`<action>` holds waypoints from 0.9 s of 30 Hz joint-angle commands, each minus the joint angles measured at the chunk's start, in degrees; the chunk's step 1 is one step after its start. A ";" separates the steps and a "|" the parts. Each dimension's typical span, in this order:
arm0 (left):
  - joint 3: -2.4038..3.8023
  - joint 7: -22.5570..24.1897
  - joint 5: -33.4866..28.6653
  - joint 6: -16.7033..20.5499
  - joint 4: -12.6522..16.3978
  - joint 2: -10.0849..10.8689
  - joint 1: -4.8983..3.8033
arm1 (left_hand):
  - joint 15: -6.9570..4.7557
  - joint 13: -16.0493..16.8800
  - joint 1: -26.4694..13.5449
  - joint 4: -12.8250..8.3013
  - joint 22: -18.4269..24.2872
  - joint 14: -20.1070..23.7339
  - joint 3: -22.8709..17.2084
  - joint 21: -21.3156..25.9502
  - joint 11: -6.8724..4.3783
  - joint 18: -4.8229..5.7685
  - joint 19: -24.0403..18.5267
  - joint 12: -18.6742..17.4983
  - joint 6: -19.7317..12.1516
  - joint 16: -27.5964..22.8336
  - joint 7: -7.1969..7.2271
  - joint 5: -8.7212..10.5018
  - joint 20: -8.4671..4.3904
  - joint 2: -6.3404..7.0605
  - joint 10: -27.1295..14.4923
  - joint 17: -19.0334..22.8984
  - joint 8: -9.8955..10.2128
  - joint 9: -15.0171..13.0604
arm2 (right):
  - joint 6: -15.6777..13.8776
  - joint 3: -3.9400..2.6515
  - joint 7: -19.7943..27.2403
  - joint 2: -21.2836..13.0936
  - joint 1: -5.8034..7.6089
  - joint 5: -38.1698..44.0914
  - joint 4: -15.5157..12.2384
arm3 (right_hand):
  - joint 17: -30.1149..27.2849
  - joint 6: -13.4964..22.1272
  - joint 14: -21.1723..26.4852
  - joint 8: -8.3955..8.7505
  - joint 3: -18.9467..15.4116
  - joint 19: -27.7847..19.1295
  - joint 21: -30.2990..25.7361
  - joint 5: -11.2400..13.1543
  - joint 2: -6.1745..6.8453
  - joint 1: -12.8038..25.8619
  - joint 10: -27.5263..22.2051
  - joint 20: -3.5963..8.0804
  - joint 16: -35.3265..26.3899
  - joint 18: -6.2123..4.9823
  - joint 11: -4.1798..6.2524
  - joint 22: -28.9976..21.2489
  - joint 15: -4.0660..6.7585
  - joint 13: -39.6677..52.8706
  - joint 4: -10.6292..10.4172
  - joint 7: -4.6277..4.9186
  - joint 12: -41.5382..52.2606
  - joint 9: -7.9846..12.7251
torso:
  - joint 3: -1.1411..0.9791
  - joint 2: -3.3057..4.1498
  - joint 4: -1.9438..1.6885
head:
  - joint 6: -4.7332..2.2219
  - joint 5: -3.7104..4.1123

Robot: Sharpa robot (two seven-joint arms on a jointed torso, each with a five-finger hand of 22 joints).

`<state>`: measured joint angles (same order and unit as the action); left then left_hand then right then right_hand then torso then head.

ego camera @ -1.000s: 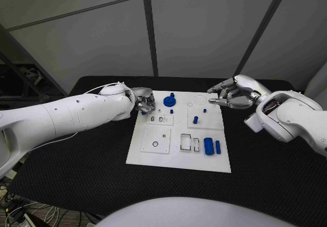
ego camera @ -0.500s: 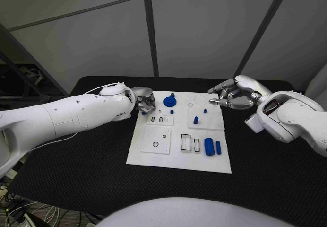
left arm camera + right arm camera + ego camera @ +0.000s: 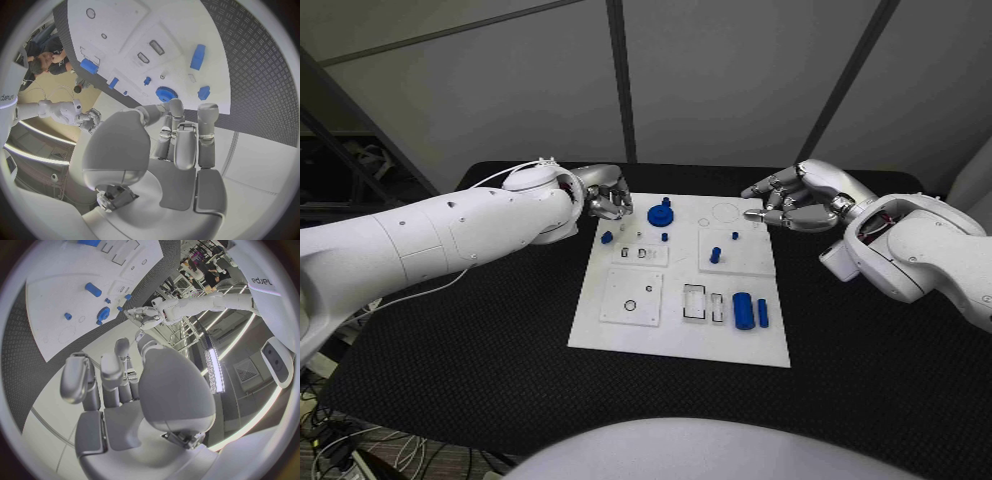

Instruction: Assemble the parts on the task board

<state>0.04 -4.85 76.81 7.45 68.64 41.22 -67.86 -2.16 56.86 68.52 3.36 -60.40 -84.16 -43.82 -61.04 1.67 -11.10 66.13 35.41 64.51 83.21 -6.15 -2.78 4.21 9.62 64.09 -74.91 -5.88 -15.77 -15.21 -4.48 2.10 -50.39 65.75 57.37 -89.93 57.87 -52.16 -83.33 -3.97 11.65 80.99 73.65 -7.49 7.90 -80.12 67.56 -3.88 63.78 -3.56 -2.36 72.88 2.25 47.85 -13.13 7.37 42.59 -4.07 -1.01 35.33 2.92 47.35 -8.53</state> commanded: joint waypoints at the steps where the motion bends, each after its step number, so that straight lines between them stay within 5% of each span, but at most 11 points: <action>1: 0.88 -2.06 -1.41 -1.76 0.86 0.57 -0.33 | 0.14 -0.13 -1.76 0.84 0.31 -2.72 3.18 0.20 0.01 2.81 0.27 0.45 0.06 0.23 0.21 0.05 0.15 1.96 0.46 -4.77 0.39 0.44 | 0.13 -0.04 0.55 0.09 0.11 0.07 0.03 | -0.06 -0.40 -0.25 0.19 -0.14 0.33 -0.27 -0.25 -0.09 0.43 0.23 -0.12 -0.15 -0.62 0.10 -0.01 0.01 -0.07 -0.32 -0.11 0.05 0.06 | -0.01 0.00 0.01 | -0.01 -0.04; 4: 1.47 -5.39 -1.55 -5.60 1.34 1.05 -0.79 | 0.12 -0.08 -3.31 1.77 0.73 -2.64 6.55 0.78 -0.11 2.74 0.02 1.02 -0.07 0.08 0.36 0.04 0.18 3.01 0.88 -4.56 0.39 0.34 | 0.17 -0.04 0.52 0.11 0.11 0.07 0.08 | -0.06 -0.40 -0.25 0.19 -0.14 0.33 -0.27 -0.25 -0.09 0.43 0.23 -0.12 -0.15 -0.62 0.10 -0.01 0.01 -0.07 -0.32 -0.11 0.05 0.06 | -0.03 0.00 0.06 | -0.03 -0.15; 13: 2.00 -16.05 -1.66 -17.27 0.01 0.75 -2.10 | -0.34 1.53 -3.80 3.80 0.92 -2.84 13.49 1.34 -0.65 2.74 0.51 5.14 0.72 0.33 1.01 0.05 -0.20 3.00 3.33 -4.91 -0.22 -0.45 | 0.23 -0.04 0.41 0.28 0.11 0.07 0.23 | -0.06 -0.40 -0.25 0.19 -0.14 0.33 -0.27 -0.25 -0.09 0.43 0.23 -0.12 -0.15 -0.62 0.10 -0.01 0.01 -0.07 -0.32 -0.11 0.05 0.06 | -0.03 0.03 0.06 | -0.19 -0.33; 27: 1.83 -19.82 -0.83 -19.42 -2.97 -1.20 -2.52 | -0.63 3.56 -2.85 5.12 0.04 -3.20 19.74 0.72 -0.91 3.04 1.89 9.47 0.99 0.80 1.32 0.04 -0.54 4.62 5.33 -5.59 -0.61 -1.52 | 0.23 -0.04 0.32 0.32 0.11 0.07 0.22 | -0.06 -0.40 -0.25 0.19 -0.14 0.33 -0.27 -0.25 -0.09 0.43 0.23 -0.12 -0.15 -0.62 0.10 -0.01 0.01 -0.07 -0.32 -0.11 0.05 0.06 | -0.01 0.01 0.07 | -0.33 -0.66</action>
<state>1.89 -22.57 75.62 -9.93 65.77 40.17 -70.28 -2.37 60.38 65.23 8.47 -60.30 -83.96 -24.34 -60.16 0.61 -11.07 67.57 44.60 65.52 83.87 -5.09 -2.78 3.59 14.10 69.05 -74.92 -6.31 -17.25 -15.19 -4.48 2.05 -50.11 65.75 57.37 -89.65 57.86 -52.16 -83.33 -3.97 11.65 80.99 73.65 -7.49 7.90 -80.12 67.56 -3.88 63.78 -3.55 -2.36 72.88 2.25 47.86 -13.13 7.37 42.59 -4.07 -1.05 35.33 3.03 47.03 -9.20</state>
